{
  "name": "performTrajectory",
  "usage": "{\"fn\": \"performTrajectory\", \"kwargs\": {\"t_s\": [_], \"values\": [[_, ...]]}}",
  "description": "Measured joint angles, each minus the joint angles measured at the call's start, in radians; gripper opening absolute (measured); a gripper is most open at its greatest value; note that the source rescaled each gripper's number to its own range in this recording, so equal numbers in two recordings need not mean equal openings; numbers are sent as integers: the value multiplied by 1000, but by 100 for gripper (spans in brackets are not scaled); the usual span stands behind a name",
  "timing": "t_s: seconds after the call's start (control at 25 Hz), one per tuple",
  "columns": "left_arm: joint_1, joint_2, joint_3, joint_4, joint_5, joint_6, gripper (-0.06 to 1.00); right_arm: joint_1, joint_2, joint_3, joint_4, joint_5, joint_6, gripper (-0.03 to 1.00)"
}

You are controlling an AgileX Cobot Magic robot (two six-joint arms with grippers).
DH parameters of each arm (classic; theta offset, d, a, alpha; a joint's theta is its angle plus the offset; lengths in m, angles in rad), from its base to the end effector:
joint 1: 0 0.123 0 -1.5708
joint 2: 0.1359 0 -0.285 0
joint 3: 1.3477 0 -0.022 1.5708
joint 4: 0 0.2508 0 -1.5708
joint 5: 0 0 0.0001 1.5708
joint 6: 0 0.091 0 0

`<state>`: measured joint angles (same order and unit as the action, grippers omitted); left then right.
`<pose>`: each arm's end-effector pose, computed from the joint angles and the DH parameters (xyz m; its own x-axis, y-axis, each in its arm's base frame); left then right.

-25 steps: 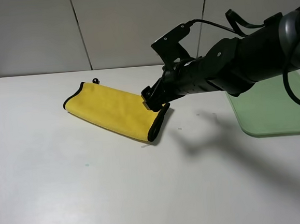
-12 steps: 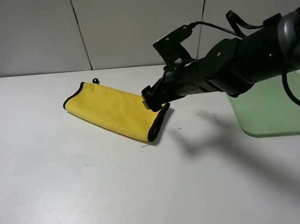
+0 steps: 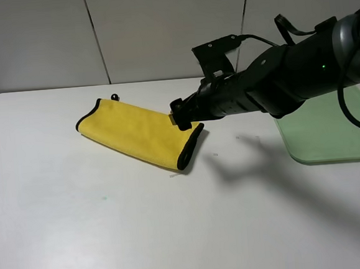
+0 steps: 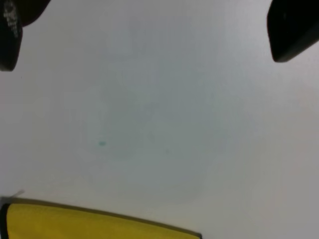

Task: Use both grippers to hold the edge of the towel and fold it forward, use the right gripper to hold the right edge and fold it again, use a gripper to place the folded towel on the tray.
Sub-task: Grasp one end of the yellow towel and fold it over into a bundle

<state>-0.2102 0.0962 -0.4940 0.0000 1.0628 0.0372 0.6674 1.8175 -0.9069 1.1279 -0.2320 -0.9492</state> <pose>0.0102 -0.0022 0.2752 -0.5260 0.1503 -0.8371 0.2284 0.9731 0.0311 0.2942 0.2079 0.1595 -0.5929 -0.2588 -0.7626 -0.3893 0.9210 -0.0099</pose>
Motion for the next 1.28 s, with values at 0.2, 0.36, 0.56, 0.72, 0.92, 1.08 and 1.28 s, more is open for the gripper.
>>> {"fn": "performTrajectory", "kwargs": {"t_s": [0.2, 0.36, 0.56, 0.72, 0.92, 1.08, 1.28], "values": [[0, 0, 0, 0, 0, 0, 100, 0, 0, 3, 30, 0, 89, 100], [0, 0, 0, 0, 0, 0, 100, 0, 31, 4, 95, 14, 125, 100], [0, 0, 0, 0, 0, 0, 100, 0, 104, 4, 196, 4, 112, 100], [0, 0, 0, 0, -1, 0, 100, 0, 126, -16, 230, 24, 107, 100], [0, 0, 0, 0, -1, 0, 100, 15, 159, -70, 231, 47, 107, 100], [0, 0, 0, 31, -1, 0, 100, 22, 200, -87, 232, 74, 107, 100], [0, 0, 0, 77, -1, 0, 100, 23, 243, -91, 235, 85, 117, 100]]}}
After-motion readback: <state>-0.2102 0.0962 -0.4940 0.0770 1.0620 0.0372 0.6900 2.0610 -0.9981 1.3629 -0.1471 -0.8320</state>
